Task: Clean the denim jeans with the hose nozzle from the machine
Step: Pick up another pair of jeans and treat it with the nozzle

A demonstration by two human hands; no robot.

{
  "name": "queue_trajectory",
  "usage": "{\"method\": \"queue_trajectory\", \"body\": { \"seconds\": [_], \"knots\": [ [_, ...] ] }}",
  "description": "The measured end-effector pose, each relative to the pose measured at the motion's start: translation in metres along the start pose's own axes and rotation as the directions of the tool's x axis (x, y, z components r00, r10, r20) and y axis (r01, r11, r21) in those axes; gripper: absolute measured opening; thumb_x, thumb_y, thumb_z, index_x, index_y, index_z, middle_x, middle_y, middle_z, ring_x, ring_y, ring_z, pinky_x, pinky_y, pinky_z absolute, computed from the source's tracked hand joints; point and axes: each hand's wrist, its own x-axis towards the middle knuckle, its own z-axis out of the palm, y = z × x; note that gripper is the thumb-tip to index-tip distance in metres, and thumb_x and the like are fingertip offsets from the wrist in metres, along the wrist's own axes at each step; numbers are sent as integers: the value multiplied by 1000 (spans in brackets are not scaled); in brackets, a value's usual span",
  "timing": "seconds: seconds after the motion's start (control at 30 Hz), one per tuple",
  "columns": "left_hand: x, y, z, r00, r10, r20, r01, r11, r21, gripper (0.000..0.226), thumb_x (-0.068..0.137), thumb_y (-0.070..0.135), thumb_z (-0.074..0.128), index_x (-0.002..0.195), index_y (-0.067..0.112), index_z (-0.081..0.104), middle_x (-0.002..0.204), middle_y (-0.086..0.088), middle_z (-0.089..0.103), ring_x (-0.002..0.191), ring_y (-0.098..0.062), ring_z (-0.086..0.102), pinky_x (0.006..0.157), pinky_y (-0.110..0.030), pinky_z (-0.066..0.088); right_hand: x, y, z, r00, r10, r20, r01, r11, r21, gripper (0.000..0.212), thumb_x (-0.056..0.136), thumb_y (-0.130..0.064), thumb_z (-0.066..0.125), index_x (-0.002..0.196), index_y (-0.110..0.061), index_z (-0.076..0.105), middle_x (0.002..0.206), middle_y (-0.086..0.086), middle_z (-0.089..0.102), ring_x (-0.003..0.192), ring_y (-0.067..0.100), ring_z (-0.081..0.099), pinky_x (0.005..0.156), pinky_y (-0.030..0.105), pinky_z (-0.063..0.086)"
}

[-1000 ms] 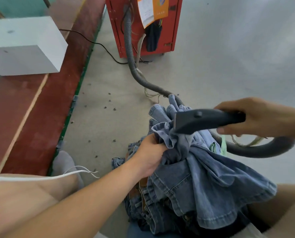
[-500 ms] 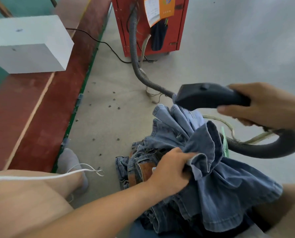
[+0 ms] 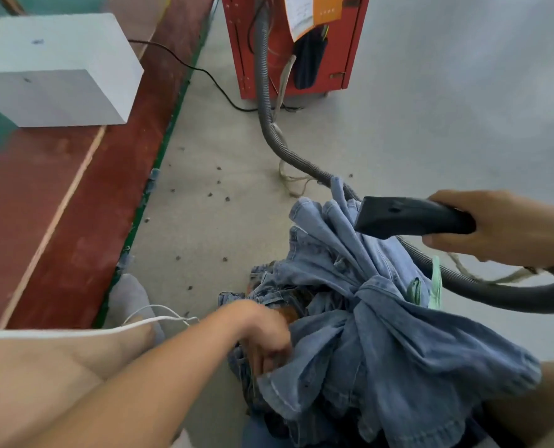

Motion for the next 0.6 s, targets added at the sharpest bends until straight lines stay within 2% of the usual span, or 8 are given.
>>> {"method": "queue_trajectory", "body": {
  "seconds": [0.1,0.13,0.17,0.23,0.3,0.37,0.53,0.6],
  "knots": [
    [-3,-2,-55,796,-2,-605,13,1000,14,28,99,19,54,106,3,75,108,-15,75,84,-27,69,79,-35,55,3,-4,-2,999,-7,-48,8,1000,15,20,82,-58,64,99,-55,54,73,-24,67,60,-2,65,57,31,47],
    [2,-4,-61,767,-89,-635,-53,978,-202,32,101,25,50,111,3,70,107,-15,73,84,-27,65,75,-33,50,7,-6,-2,998,-10,-59,11,1000,13,20,82,-59,63,99,-55,54,73,-26,67,61,-2,65,56,30,46],
    [6,0,-57,804,-178,-568,-167,848,-503,38,102,36,48,116,6,66,108,-14,71,89,-27,65,76,-33,48,8,-9,-2,998,-7,-69,8,1000,15,20,82,-59,63,99,-55,53,74,-27,66,61,-2,64,56,30,46],
    [17,15,-48,924,-152,-350,-284,340,-897,51,97,55,55,120,10,62,112,-12,69,102,-30,66,83,-35,52,12,-13,-1,998,-2,-58,2,1000,-3,17,83,-57,62,97,-55,53,76,-29,65,64,-3,63,57,31,47],
    [32,34,-45,930,-98,-354,-358,-35,-933,43,93,47,72,114,9,66,101,-12,74,95,-28,69,73,-34,57,15,-15,3,1000,-3,-24,2,999,-33,15,84,-57,61,96,-54,52,78,-30,64,68,-4,62,58,31,45],
    [36,44,-50,901,-144,-410,-433,-226,-873,23,90,23,79,101,6,67,78,-11,76,80,-25,69,52,-29,57,18,-15,5,1000,-8,-5,8,999,-48,16,83,-58,60,95,-53,51,78,-31,64,72,-4,61,57,29,43],
    [5,52,-54,741,-123,-660,-658,-329,-677,28,88,-10,65,112,4,67,88,-15,77,76,-28,75,60,-33,62,13,-11,-7,999,14,-31,-14,1000,4,20,82,-60,62,100,-52,56,76,-28,66,65,-3,63,59,30,49],
    [-7,59,-34,609,-47,-792,-789,-143,-598,40,88,-14,63,118,11,71,107,-11,78,100,-29,75,85,-39,62,5,-11,-18,999,22,-38,-19,998,66,23,81,-65,65,100,-57,56,69,-20,68,54,1,64,52,23,50]
  ]
}}
